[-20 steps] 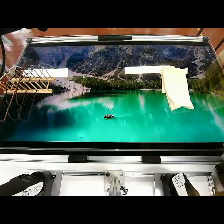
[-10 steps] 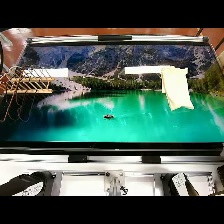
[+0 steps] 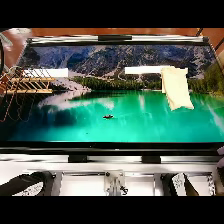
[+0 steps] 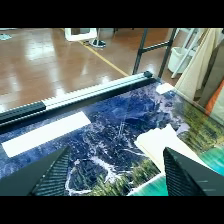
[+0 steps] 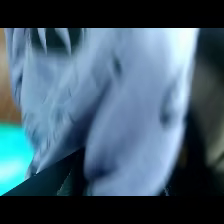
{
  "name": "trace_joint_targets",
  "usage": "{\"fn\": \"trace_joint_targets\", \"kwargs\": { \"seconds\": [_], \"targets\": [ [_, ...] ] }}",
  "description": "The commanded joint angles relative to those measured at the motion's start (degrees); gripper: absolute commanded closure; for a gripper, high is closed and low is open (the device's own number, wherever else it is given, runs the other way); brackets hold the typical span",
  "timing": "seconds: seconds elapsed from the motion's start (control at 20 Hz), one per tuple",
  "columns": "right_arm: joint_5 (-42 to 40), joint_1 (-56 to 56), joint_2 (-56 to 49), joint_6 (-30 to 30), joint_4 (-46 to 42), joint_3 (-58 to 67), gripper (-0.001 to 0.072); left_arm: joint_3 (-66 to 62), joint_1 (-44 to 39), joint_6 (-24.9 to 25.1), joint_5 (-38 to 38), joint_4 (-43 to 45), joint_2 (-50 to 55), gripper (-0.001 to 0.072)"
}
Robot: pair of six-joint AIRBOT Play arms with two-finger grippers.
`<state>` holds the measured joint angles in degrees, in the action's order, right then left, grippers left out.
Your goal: Fold the shirts.
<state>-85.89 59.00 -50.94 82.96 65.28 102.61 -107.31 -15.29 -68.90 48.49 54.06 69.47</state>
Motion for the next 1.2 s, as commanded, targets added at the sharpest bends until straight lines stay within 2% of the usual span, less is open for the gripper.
{"fn": "trace_joint_targets", "kwargs": {
  "seconds": [0.0,0.1,0.15,0.2,0.4,0.6,0.75,0.8,0.95,1.05,1.15],
  "targets": [
    [-12.6,0.0,0.9,1.8,10.1,0.0,0.0211,0.0,0.0,0.3,0.3,0.6,0.4,0.0002],
    [-16.1,0.0,1.5,1.8,15.5,0.0,0.0211,0.0,0.0,0.3,1.3,0.6,1.1,0.0002],
    [-17.4,0.0,1.5,1.9,17.2,0.0,0.0131,0.0,0.0,0.3,2.2,0.6,1.7,0.0002],
    [-18.9,0.0,1.5,2.6,18.6,0.0,0.0102,0.0,0.0,0.3,3.2,0.6,2.3,0.0002],
    [-18.8,0.0,1.7,6.3,27.8,-0.1,0.0102,0.0,0.0,0.3,6.4,0.6,4.7,0.0002],
    [-18.9,-0.1,0.2,8.0,49.6,-1.9,0.0102,0.0,0.0,0.1,7.5,0.6,5.7,0.0002],
    [-18.8,-8.0,-1.5,8.2,52.3,-8.7,0.0102,0.0,0.0,-0.2,14.2,2.8,5.8,0.0003],
    [-17.6,-12.7,-2.2,8.3,52.3,-11.9,0.0102,0.0,0.0,-2.1,16.7,5.4,5.8,0.0003],
    [-6.8,-27.1,-5.4,5.8,52.0,-18.7,0.0101,0.0,0.0,-9.3,24.1,16.8,6.5,0.0015],
    [6.0,-38.1,-9.6,3.3,49.3,-20.3,0.0102,0.0,0.0,-15.3,28.8,23.4,9.1,0.0016],
    [18.9,-51.6,-14.4,-1.2,42.4,-20.3,0.0102,0.0,-0.2,-22.4,33.5,28.9,13.9,0.0016]
  ]
}}
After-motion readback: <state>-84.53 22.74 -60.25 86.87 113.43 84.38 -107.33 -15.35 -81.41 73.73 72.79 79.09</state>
